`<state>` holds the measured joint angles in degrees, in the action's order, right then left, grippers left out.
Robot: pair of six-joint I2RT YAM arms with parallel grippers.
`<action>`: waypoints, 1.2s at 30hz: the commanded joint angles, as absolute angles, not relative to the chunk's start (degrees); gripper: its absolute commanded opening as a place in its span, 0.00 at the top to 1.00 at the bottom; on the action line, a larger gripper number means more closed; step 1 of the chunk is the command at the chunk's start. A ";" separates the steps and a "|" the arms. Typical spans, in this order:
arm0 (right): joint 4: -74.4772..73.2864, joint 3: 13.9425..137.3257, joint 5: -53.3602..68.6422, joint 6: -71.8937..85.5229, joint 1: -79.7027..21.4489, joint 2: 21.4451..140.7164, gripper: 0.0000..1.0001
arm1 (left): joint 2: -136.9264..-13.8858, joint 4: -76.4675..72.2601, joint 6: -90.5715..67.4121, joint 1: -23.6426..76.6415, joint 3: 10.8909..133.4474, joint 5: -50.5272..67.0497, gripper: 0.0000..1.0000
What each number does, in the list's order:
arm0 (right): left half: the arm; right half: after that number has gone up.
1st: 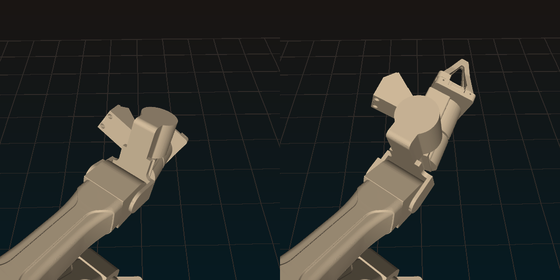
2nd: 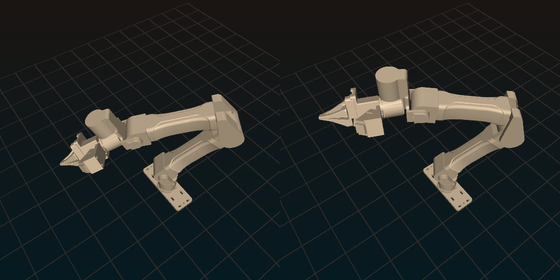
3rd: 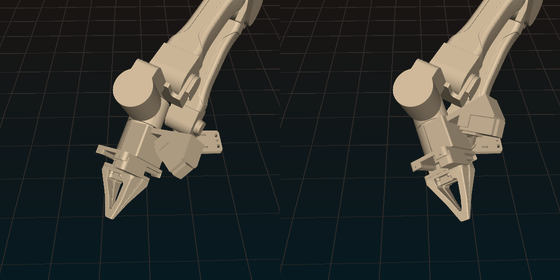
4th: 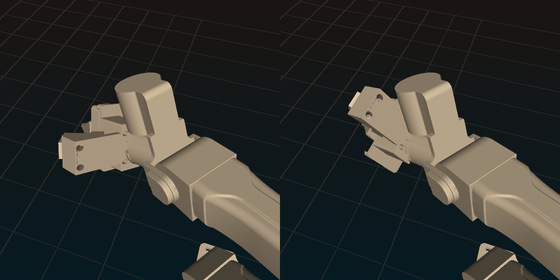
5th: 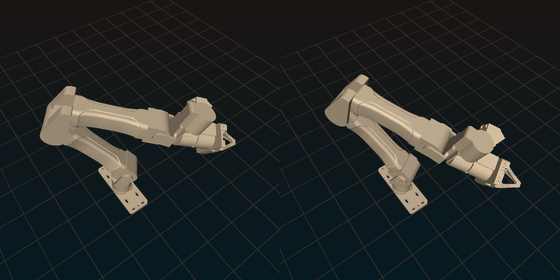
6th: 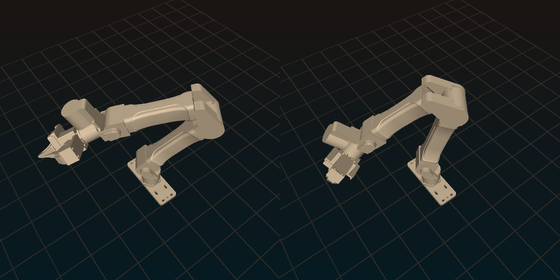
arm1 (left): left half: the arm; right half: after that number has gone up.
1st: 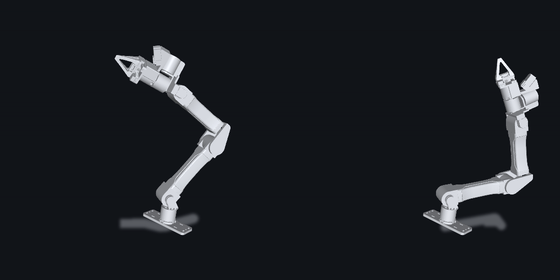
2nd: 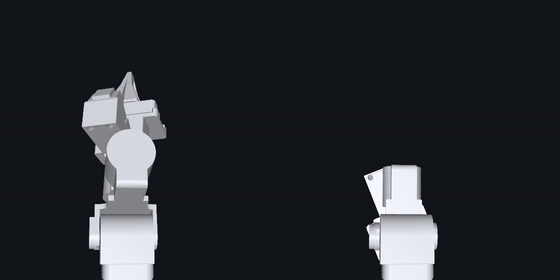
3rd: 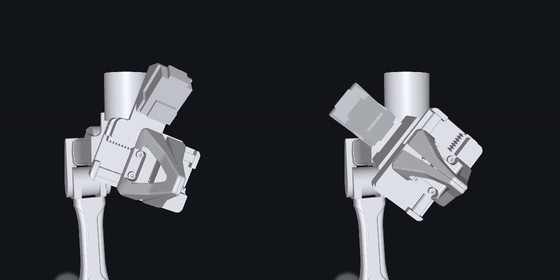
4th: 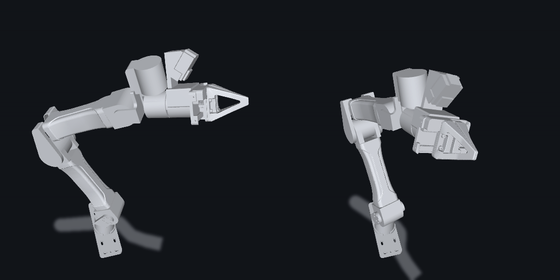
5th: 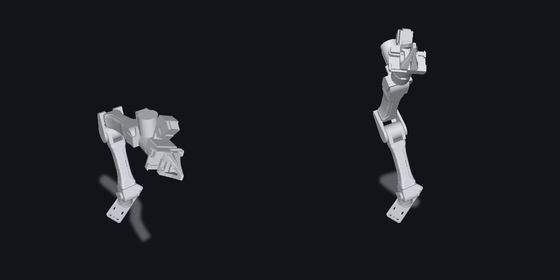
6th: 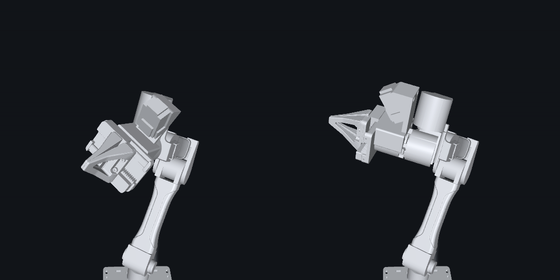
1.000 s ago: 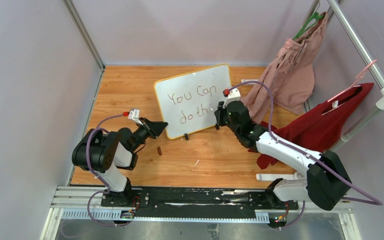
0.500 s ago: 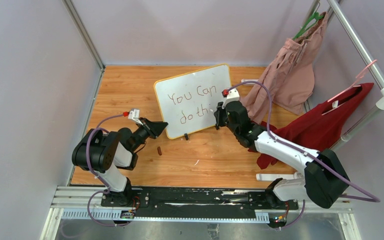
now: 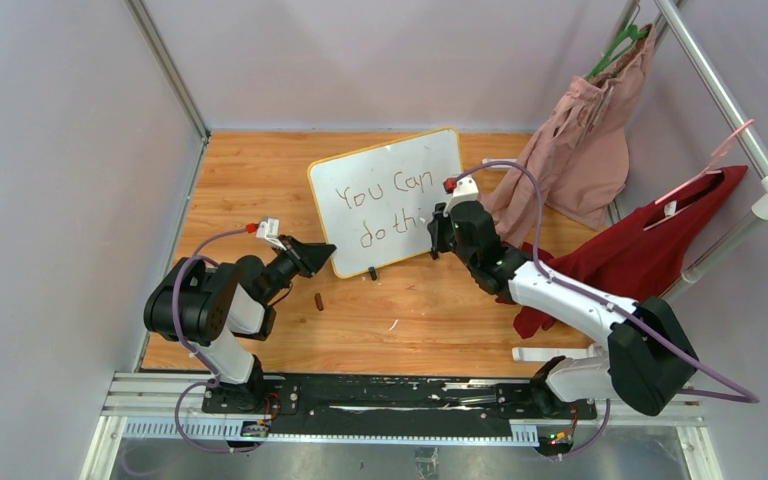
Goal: Write a sentence on the whiteboard
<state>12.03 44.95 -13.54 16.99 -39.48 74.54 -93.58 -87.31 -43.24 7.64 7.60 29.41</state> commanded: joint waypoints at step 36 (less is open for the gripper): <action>11.69 43.53 -14.70 18.44 -38.75 75.07 1.00 | -92.53 -89.93 -42.45 7.73 7.34 28.30 1.00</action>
